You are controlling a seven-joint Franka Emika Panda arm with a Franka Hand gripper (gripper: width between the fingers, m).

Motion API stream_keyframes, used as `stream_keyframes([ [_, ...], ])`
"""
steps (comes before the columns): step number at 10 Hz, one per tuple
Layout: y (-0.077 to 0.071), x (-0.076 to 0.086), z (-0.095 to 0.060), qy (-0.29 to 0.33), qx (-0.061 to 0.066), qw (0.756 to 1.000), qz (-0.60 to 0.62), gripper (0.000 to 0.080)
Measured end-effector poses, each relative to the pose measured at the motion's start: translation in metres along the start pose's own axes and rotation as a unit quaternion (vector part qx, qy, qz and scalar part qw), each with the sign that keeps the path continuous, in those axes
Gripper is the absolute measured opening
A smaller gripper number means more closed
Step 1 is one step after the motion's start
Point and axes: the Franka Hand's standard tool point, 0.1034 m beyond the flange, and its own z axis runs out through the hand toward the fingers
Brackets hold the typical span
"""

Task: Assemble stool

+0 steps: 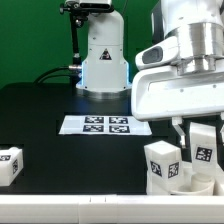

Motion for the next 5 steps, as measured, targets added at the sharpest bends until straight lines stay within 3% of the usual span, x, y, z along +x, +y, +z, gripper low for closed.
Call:
stream_keyframes([
  [5,0.0011,-0.0024,0.0047,0.012,0.0,1.0,-0.005,0.0321],
])
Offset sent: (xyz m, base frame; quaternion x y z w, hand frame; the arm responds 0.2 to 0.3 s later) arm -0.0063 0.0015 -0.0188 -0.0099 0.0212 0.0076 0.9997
